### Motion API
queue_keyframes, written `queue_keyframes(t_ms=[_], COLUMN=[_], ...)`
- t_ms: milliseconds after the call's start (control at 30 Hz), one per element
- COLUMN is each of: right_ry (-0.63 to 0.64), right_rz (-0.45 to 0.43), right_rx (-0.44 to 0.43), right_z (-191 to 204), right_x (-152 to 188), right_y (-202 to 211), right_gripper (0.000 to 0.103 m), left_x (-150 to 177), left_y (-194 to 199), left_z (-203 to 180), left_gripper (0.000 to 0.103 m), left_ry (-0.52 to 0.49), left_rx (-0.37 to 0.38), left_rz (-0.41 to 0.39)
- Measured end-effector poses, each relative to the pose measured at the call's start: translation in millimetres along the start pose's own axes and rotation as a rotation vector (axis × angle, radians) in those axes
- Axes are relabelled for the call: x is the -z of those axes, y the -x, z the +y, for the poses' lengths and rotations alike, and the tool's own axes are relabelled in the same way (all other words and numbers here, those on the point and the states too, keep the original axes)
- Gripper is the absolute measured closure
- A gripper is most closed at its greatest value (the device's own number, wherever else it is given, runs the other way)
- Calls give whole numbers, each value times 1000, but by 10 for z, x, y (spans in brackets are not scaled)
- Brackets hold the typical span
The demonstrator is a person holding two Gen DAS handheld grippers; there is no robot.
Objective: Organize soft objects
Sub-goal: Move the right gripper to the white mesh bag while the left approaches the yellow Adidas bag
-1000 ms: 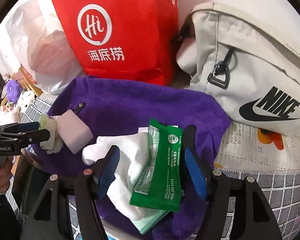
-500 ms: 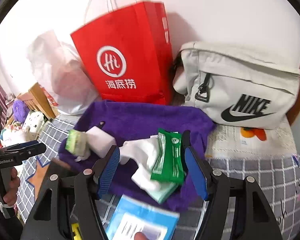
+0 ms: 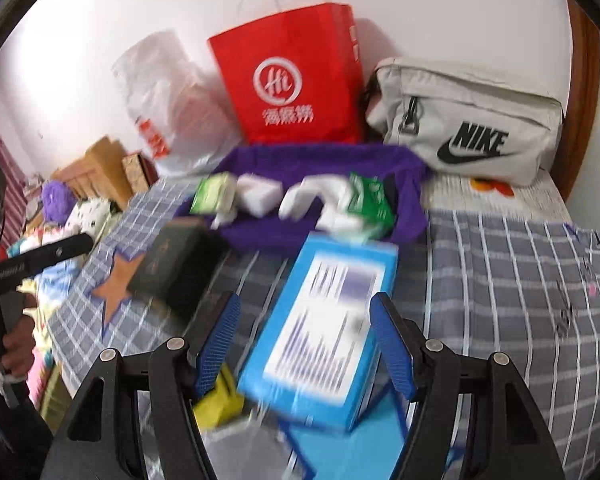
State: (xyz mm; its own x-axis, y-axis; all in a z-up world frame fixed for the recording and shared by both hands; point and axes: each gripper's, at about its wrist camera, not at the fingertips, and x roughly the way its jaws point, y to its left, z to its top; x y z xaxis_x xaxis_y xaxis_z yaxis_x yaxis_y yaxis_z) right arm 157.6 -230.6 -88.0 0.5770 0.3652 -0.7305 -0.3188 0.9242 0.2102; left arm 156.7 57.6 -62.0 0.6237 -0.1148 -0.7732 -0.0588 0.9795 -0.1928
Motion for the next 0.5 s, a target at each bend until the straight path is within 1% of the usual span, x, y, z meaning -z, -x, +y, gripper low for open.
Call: queue_keyframes(t_ms=[100, 200, 333, 433, 500], right_ry=[22, 46, 57, 78, 105], right_rz=[24, 68, 111, 141, 167], right_rx=[-10, -29, -119, -146, -153], right_z=[85, 150, 209, 295, 353], right_x=[294, 571, 813, 975, 1071], right_y=[25, -1, -59, -110, -171], right_gripper=[36, 36, 36, 33, 29], left_x=[185, 332, 459, 550, 606], left_y=[-7, -6, 8, 18, 5], left_z=[-12, -41, -88, -125, -141], left_gripper=[16, 16, 16, 16, 16], left_ry=[8, 3, 0, -8, -8], left_rx=[18, 26, 48, 66, 74], left_rz=[24, 43, 54, 55, 68])
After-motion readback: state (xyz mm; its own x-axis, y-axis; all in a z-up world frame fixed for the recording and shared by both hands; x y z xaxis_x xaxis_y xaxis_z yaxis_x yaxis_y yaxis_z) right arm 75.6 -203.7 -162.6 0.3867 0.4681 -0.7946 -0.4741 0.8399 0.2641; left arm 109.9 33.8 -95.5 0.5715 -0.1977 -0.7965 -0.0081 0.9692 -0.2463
